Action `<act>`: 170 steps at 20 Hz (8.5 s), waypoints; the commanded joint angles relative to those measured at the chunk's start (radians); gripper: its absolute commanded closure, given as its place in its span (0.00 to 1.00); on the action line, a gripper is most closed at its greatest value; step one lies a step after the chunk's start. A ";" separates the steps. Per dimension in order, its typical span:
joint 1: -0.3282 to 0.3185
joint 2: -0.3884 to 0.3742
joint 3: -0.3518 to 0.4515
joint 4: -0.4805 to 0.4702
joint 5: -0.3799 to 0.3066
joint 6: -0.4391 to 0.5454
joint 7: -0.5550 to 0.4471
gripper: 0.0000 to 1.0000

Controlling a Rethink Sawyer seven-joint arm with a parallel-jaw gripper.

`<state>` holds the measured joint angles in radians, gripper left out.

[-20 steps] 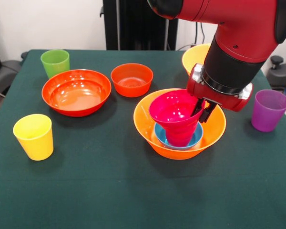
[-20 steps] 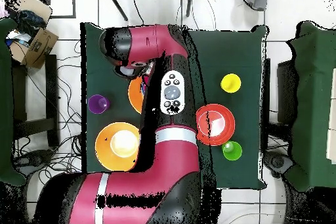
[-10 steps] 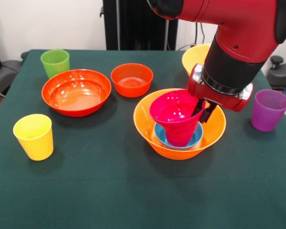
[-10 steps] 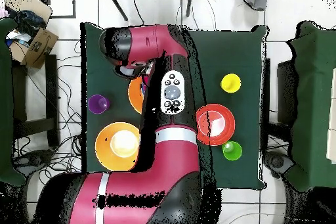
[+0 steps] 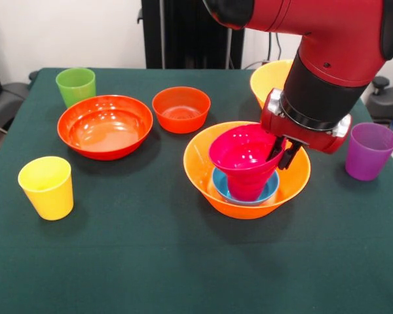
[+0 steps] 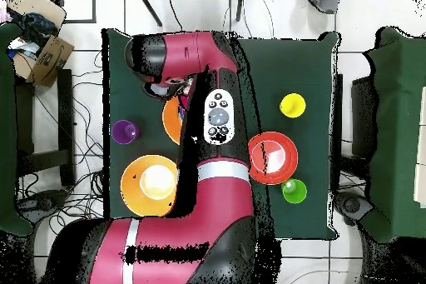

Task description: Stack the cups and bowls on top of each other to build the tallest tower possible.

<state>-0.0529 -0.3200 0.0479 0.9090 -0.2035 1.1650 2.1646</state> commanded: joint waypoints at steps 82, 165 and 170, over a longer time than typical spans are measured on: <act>0.006 0.036 0.027 0.088 -0.112 0.020 -0.174 1.00; 0.079 0.059 -0.023 0.257 -0.053 -0.193 0.034 1.00; 0.082 0.059 -0.029 0.258 -0.052 -0.214 0.034 1.00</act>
<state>0.0132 -0.3249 -0.0282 1.0687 -0.2060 1.0713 2.1646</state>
